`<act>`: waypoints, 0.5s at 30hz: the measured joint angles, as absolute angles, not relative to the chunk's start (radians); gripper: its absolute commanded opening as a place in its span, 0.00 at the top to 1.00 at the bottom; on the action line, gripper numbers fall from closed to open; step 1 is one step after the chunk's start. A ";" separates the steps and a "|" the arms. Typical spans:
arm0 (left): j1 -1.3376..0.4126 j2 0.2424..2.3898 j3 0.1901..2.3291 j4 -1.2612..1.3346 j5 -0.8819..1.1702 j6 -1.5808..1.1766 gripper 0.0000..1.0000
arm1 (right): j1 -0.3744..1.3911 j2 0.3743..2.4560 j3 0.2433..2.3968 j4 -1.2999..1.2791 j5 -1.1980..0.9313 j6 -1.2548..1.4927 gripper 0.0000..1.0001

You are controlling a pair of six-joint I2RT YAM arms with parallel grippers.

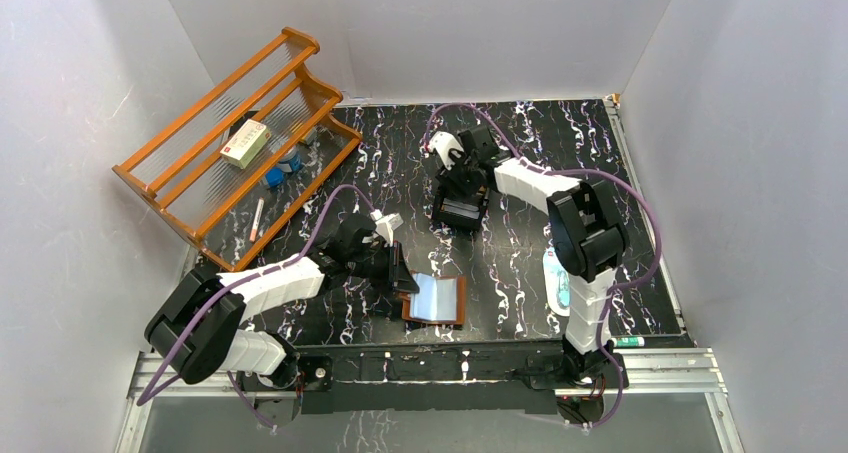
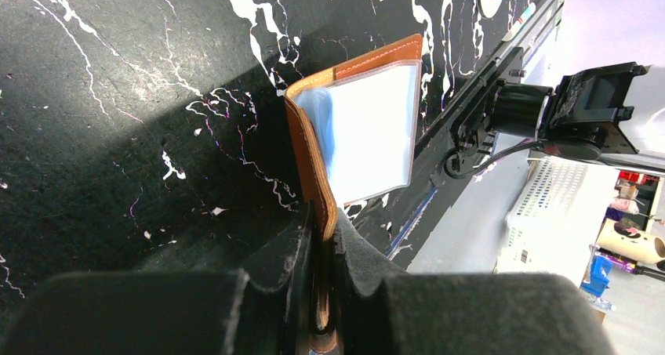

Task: Put the credit cards into the card holder
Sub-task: Pick up the credit card from the storage box.

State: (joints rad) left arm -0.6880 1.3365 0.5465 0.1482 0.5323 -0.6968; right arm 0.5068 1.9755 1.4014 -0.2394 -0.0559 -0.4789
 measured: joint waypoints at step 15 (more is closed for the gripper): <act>-0.688 1.335 0.546 0.145 0.532 -0.696 0.92 | 0.452 2.001 1.464 -0.316 -0.207 -0.467 0.90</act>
State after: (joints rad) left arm -0.6880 1.3346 0.5465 0.1448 0.5323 -0.6964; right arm 0.4522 2.0006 1.4643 -0.3164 -0.2070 -0.4671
